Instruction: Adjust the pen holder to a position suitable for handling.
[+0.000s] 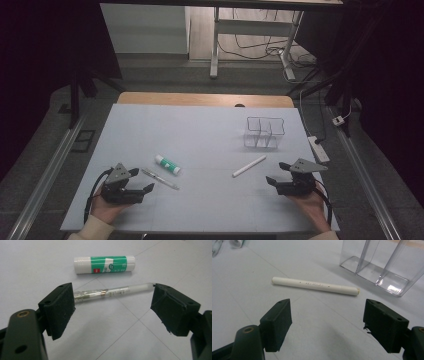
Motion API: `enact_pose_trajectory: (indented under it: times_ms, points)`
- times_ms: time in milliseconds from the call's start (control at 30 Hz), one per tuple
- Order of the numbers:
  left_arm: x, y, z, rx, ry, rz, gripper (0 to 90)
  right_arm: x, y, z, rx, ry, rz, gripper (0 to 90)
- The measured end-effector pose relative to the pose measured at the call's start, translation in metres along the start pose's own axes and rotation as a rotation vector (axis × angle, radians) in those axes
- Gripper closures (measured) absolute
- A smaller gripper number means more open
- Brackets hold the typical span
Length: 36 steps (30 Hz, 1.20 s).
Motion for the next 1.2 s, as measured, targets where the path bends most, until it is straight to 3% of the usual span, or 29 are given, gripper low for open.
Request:
enact_pose_trajectory:
  times_ms: [700,1200]
  points:
    - [0.001,-0.004,0.001,0.022,-0.006,-0.004,19.8,-0.015,0.014,0.015,0.016,-0.054,0.024,24.1]
    - [0.004,-0.006,0.003,0.037,-0.007,0.000,19.6,-0.037,0.022,0.013,0.016,-0.110,0.058,26.8]
Point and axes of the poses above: each handheld gripper's, and its own axes: z roughly forward along the jaws, y roughly out of its top, x roughly to its left, the point moved 6 cm from there along z, roughly forward along the jaws, and after that the axes turned 12 degrees about -x, right-handed, at the moved point
